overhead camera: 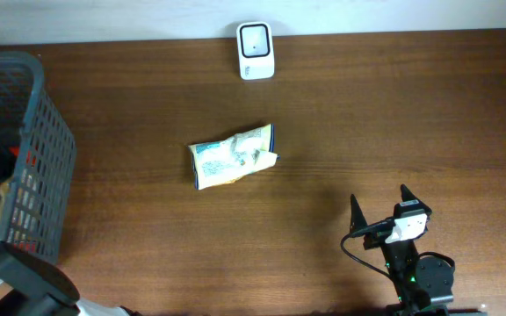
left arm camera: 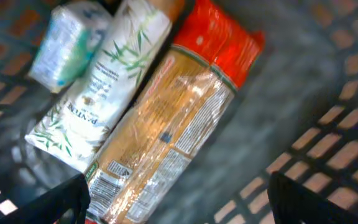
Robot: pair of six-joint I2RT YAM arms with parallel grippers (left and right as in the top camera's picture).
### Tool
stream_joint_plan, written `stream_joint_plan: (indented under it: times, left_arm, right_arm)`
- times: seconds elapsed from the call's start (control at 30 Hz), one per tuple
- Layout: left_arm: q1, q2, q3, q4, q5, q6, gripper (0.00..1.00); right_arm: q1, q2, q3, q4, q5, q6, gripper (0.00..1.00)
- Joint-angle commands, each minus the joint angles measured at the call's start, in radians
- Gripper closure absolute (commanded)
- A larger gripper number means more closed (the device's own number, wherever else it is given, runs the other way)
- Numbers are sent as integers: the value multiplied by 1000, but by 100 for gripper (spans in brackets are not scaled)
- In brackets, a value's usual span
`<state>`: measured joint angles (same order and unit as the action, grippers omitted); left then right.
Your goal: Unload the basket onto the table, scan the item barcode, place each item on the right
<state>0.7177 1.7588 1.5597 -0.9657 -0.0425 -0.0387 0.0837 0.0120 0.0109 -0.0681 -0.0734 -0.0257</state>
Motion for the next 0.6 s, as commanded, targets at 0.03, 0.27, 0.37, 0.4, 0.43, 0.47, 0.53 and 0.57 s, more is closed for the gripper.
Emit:
stream_joint_plan:
  times: [0.03, 0.27, 0.37, 0.4, 0.43, 0.47, 0.53, 0.57]
  left_arm:
    - [32, 16, -92, 61, -18, 123, 8]
    - [43, 154, -101, 94, -18, 247, 6]
    - [43, 222, -101, 95, -18, 252, 7]
    - [43, 237, -101, 96, -19, 262, 7]
    - [43, 251, -101, 100, -18, 266, 8]
    - [43, 263, -101, 102, -18, 266, 8]
    - [43, 287, -101, 107, -13, 265, 10]
    - [43, 297, -101, 114, 0, 265, 13]
  right_arm:
    - [-6, -6, -5, -4, -9, 7, 1]
    - [-6, -6, -5, -3, -9, 7, 1]
    - [-6, -6, -5, -4, -9, 7, 1]
    - [-6, -6, -5, -4, -9, 7, 1]
    - [-6, -6, -5, -4, -9, 7, 1]
    - [-6, -6, -5, -4, -9, 7, 1]
    - [-6, -6, -5, -4, -9, 7, 1]
    - [-6, -6, -5, -4, -9, 7, 1]
